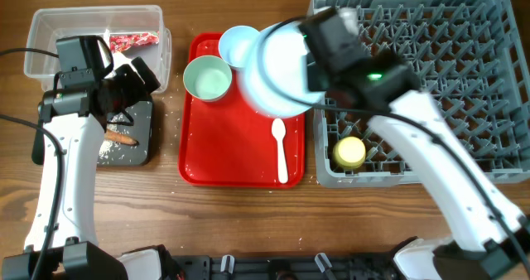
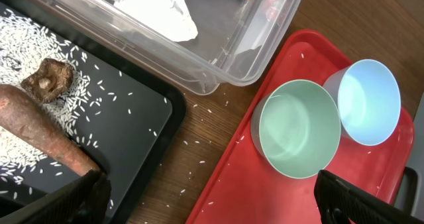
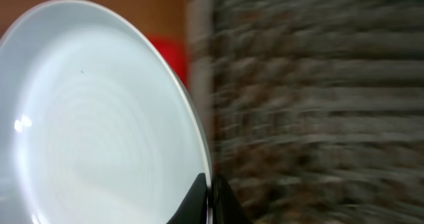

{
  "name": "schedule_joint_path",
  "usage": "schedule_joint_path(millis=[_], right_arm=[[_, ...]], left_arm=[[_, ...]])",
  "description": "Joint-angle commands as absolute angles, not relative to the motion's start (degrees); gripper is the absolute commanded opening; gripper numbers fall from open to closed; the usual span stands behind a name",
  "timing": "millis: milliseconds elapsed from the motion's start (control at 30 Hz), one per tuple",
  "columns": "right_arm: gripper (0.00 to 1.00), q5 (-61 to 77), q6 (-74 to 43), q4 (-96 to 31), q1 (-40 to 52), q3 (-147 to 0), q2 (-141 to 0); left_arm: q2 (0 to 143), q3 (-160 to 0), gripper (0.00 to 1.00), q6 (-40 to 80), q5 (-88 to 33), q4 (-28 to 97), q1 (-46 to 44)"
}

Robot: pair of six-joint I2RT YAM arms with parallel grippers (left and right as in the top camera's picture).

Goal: Sort waste into correct bins and load items into the dishwasher rack
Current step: 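Grip the rim of the light blue plate with the right gripper, then carry the light blue plate to the rack and stand it upright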

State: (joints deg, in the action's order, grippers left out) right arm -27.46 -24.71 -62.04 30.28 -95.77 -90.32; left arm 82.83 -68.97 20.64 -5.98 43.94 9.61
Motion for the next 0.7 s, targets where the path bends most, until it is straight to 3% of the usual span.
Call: schedule_joint_path(millis=[0,133,367,667], right_arm=[[0.04,-57.06,-30.13,-61.14,22.33,-95.94,-88.73],[0.04,-58.52,-23.38,-52.05,12.73,-95.92,-91.81],[0.04,-56.71,16.64,-28.51,5.21,-95.92,-103.85],[0.04,-46.22,27.22,-27.09,4.32,-95.88,-111.35]], left_arm=[[82.61,-69.38,1.00,20.32,-5.67,43.99,9.91],[82.61,-69.38,1.00,20.32,-5.67,43.99,9.91],[82.63,-69.38,1.00,20.32,-5.67,43.99,9.91],[82.63,-69.38,1.00,20.32,-5.67,43.99,9.91]])
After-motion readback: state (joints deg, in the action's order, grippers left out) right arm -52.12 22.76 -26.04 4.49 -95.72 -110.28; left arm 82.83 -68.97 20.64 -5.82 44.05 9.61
